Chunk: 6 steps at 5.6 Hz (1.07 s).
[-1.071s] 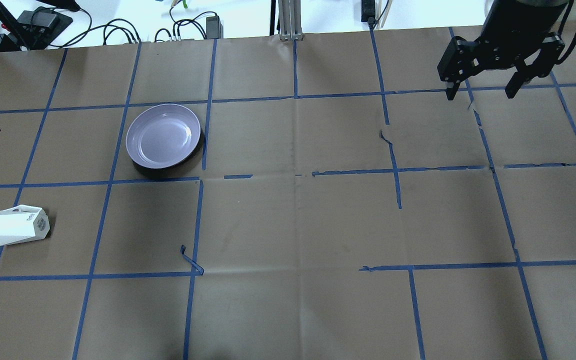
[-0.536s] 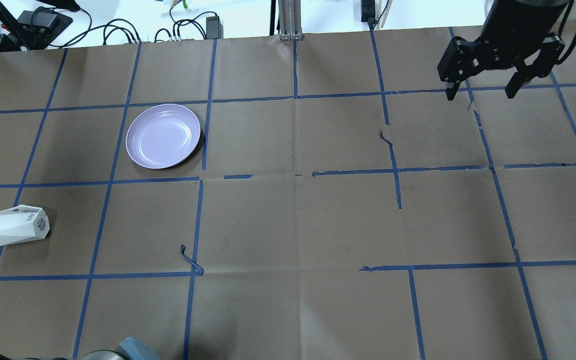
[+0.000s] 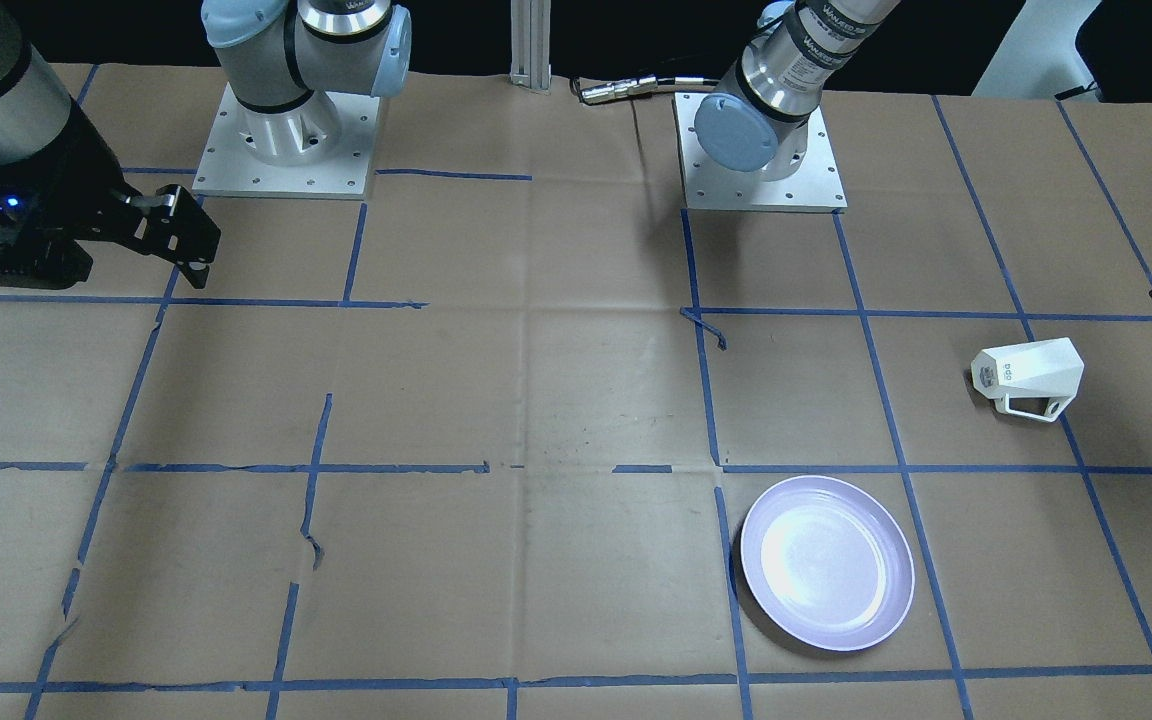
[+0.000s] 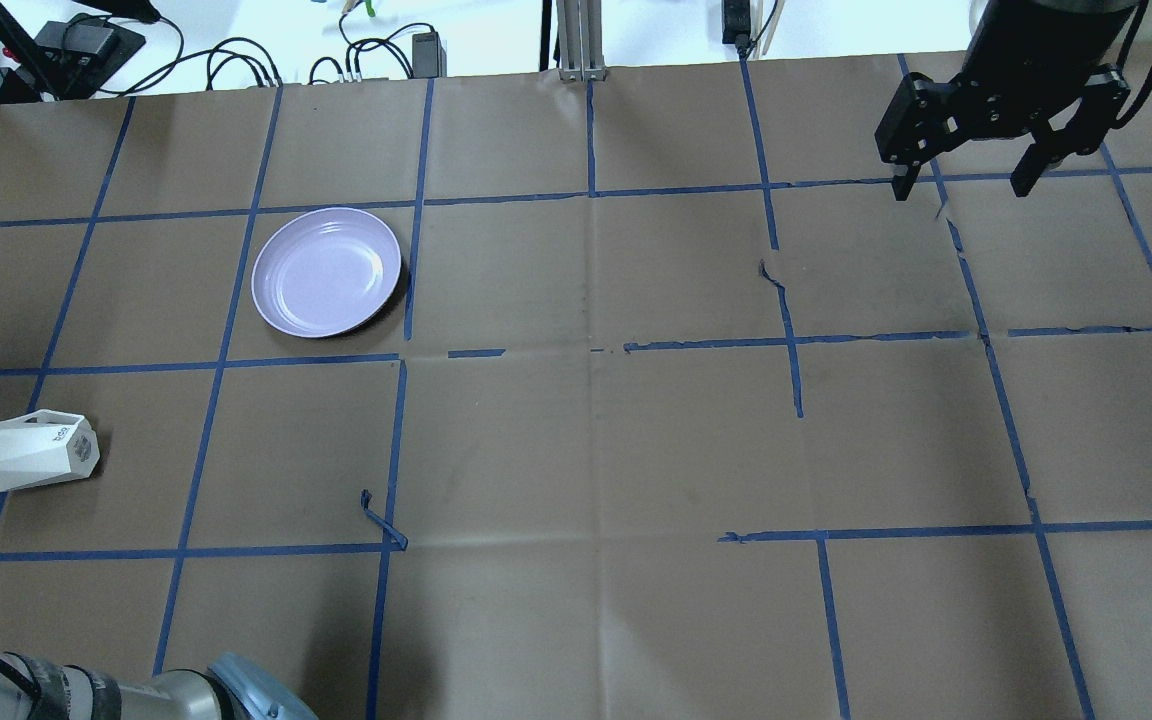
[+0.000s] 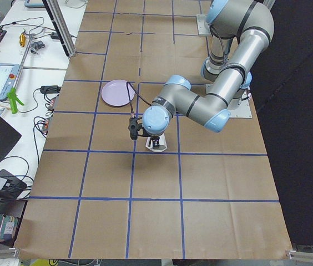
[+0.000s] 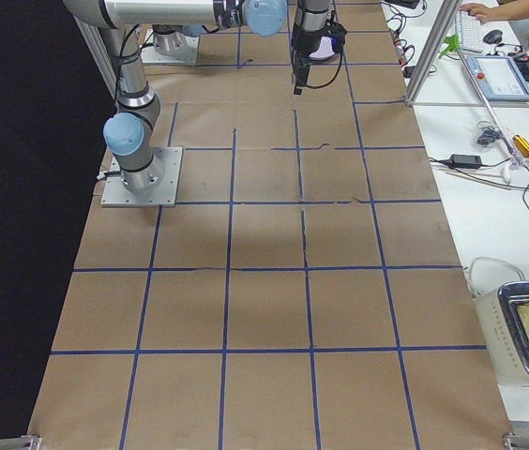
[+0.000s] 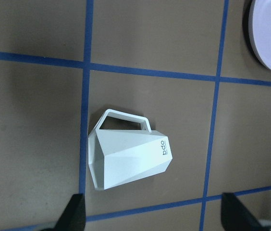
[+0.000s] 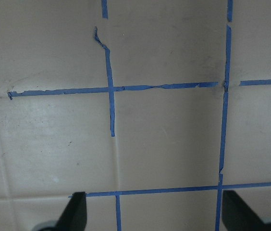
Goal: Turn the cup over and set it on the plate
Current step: 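Lower the left gripper onto the white mug and close on its body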
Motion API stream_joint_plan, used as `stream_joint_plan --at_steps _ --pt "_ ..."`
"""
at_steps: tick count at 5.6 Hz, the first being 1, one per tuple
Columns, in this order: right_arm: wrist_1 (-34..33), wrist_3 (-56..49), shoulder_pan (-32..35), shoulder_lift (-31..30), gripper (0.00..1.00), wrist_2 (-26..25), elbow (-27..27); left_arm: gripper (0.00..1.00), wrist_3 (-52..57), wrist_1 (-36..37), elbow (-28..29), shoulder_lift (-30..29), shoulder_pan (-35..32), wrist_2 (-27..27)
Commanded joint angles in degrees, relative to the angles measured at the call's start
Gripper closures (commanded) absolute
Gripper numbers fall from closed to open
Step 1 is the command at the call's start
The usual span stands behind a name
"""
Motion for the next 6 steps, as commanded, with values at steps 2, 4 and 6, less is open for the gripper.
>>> stream_joint_plan --at_steps 2,4,6 --pt "0.0 0.0 0.0 0.0 0.0 0.0 0.0 0.01 16.05 -0.74 -1.34 -10.87 4.22 -5.7" --pt "0.0 0.0 0.0 0.0 0.0 0.0 0.0 0.04 20.2 -6.75 -1.53 -13.27 5.11 -7.9" --pt "0.0 0.0 0.0 0.0 0.0 0.0 0.0 0.24 25.47 -11.08 -1.62 -13.8 5.02 -10.63"
